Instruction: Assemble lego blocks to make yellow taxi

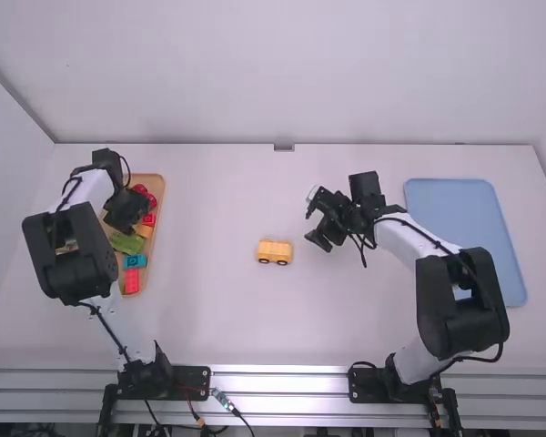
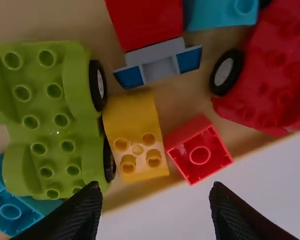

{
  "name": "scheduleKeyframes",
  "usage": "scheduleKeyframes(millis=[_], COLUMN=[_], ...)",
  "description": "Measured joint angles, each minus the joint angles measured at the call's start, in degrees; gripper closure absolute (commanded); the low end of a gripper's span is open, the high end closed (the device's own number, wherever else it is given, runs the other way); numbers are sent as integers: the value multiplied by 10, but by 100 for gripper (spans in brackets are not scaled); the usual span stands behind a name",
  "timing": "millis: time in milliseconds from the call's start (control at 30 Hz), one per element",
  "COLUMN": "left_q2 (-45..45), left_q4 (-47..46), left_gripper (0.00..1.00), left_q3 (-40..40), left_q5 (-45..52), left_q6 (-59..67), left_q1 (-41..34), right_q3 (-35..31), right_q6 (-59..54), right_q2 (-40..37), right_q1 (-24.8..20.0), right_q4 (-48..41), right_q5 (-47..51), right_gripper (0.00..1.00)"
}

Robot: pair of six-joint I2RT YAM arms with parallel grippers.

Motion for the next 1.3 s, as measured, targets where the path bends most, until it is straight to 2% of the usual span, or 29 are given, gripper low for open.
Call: scheduleKeyframes(millis=[233,267,333,367,433,700,900,1067,1133,1167,1300], left_q2=[-7,-7,-7,-7,-7,-7,-7,-7,-7,-7,-7], left_q4=[76,88,88,85,75,51,25,38,42,48,72], left_gripper=[44,50,52,52,43,47,45,38,32,24,22], left_q3=[-43,-50,-59,-63,-66,-66,-66,-66,-66,-66,-66], left_q5=[10,16,19,20,18,0,-42,-54,-58,-58,-58], left_q6=[1,2,3,2,3,-5,-45,-47,-50,-49,-40], left_q1=[0,0,0,0,0,0,0,0,0,0,0], right_q3=[0,0,0,0,0,-1,-1,-1,-1,-1,-1], right_q6=[0,-1,-1,-1,0,0,0,-1,-1,-2,0], right_q2=[0,0,0,0,0,0,0,0,0,0,0], right_q1=[0,0,0,0,0,0,0,0,0,0,0], right_q4=[0,0,0,0,0,0,0,0,0,0,0], right_q5=[0,0,0,0,0,0,0,0,0,0,0], right_gripper=[1,1,1,1,1,1,1,1,1,1,1])
